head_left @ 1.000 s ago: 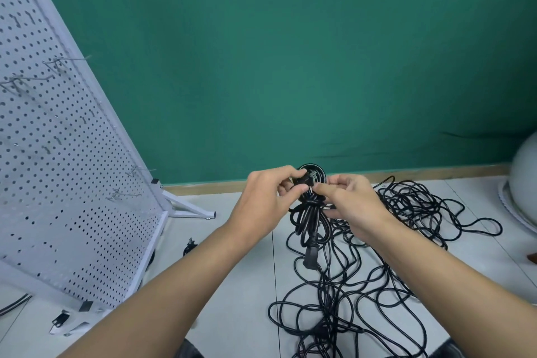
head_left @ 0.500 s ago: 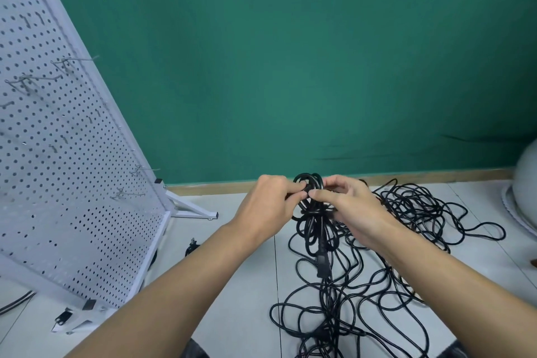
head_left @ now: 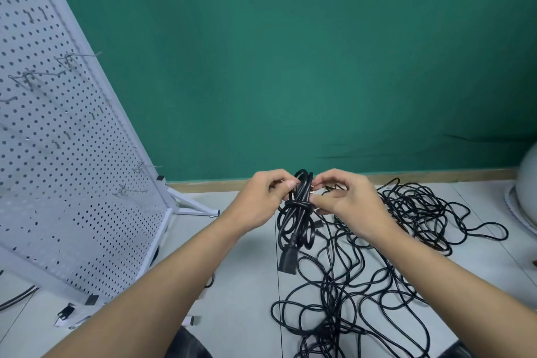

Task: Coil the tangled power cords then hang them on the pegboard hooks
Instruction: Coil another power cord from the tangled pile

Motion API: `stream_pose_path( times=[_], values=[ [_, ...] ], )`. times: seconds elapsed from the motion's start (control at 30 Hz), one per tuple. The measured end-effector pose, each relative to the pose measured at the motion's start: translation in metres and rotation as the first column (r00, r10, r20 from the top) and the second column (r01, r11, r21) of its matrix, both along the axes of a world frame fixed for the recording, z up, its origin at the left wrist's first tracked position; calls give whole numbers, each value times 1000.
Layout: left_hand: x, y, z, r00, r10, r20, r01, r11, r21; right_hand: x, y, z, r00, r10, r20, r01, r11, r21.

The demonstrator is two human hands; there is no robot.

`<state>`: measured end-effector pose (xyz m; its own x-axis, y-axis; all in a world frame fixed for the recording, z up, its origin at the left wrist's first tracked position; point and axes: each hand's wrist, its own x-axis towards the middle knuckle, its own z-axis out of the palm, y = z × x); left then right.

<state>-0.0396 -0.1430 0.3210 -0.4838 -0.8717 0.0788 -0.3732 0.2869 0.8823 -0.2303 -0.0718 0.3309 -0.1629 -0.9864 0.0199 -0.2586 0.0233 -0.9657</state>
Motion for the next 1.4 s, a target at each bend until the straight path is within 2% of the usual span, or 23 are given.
stream_pose_path(
  times=[0.1, 0.33, 0.5, 0.67, 0.8, 0.87, 0.97, 1.03, 1.23, 1.33, 1.4],
  values=[
    [0, 2, -2, 999, 4, -40, -1, 998, 71, 2, 4, -1, 994, -5, -109, 6, 1000, 12],
    [1, 4, -2, 998, 3, -60, 7, 987, 160, 16, 6, 2, 975, -26, -221, -8, 988, -156],
    [0, 5, -2, 995, 67, -72, -53, 981, 186, 20, 2, -4, 963, -52, -263, -10, 973, -229],
    [3, 2, -4, 980, 163, -115, -125, 951, 284, 20, -1, -6, 938, 2, -346, -81, 973, -215],
    [1, 7, -2, 959, 240, -153, -198, 949, 247, 16, -3, -2, 883, -14, -469, -124, 957, -262],
    [-1, 12, 1, 962, 192, -195, -136, 953, 271, 14, -4, -3, 842, -32, -539, -148, 947, -287],
    [-3, 15, 1, 986, 150, -71, -140, 982, 130, 14, -5, -5, 788, -49, -614, -181, 934, -307],
    [-4, 15, 0, 986, 167, -28, -165, 984, 67, 14, -6, -6, 783, -34, -622, -199, 933, -301],
    [-7, 15, 6, 984, 168, 59, -168, 986, 5, 13, -6, -5, 776, 15, -630, -223, 942, -252],
    [-7, 16, 6, 987, 146, 67, -146, 989, 6, 13, -7, -3, 769, 20, -639, -224, 945, -240],
    [-7, 16, 6, 986, 163, 19, -164, 986, 31, 13, -8, -2, 763, 16, -646, -231, 940, -250]
  ],
)
